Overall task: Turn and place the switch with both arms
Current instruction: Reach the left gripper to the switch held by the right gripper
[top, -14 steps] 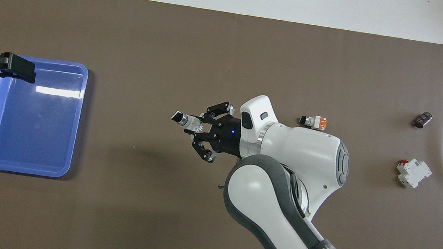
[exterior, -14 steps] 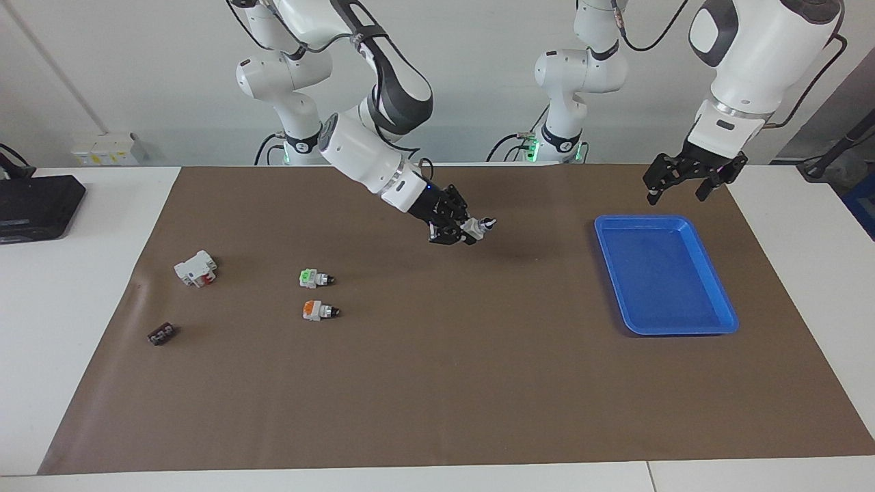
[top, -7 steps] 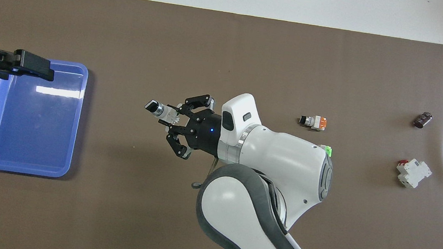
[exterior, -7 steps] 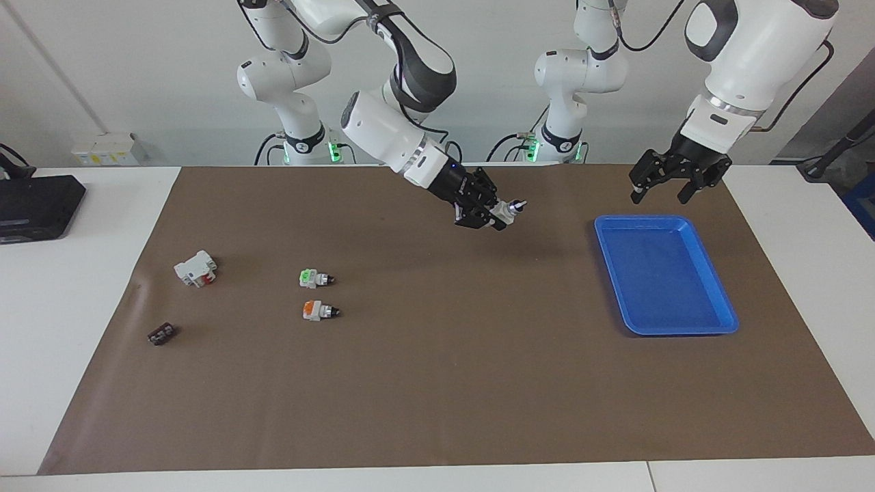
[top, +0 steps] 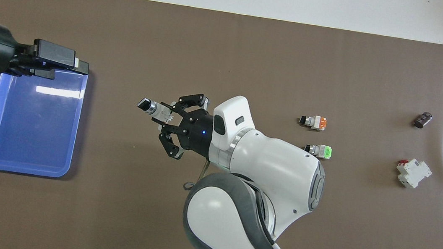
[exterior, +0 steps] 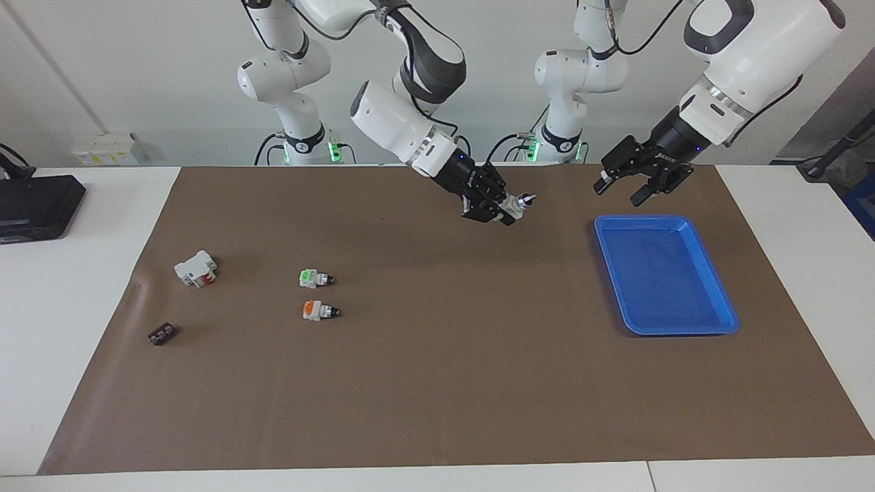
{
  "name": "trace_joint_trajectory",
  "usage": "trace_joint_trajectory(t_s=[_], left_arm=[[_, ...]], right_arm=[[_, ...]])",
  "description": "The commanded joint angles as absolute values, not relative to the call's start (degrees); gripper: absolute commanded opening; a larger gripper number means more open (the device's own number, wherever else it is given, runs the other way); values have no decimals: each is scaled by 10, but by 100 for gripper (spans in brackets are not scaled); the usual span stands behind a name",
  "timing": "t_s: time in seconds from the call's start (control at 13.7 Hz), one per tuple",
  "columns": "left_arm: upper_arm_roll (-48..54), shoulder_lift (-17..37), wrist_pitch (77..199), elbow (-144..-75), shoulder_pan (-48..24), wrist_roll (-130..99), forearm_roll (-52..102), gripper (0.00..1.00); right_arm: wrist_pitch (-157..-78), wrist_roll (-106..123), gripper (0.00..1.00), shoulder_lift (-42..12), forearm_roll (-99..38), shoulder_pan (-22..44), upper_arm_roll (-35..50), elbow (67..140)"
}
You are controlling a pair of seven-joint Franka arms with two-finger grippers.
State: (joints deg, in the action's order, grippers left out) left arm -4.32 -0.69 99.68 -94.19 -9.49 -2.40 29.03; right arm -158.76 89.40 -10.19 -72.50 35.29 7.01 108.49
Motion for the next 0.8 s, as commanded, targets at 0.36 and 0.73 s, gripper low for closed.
trace_joint_trajectory(t_s=[0.36,0.73], left_arm=[[-40,-44,1066,-1019,-147,53,355,84],[-40,-57,1069,-1047,-156,168,356,68]], right_arm=[[-1606,890,0,-105,-737,355,71,1085],[-1607,889,0,-105,-737,356,71,1085]])
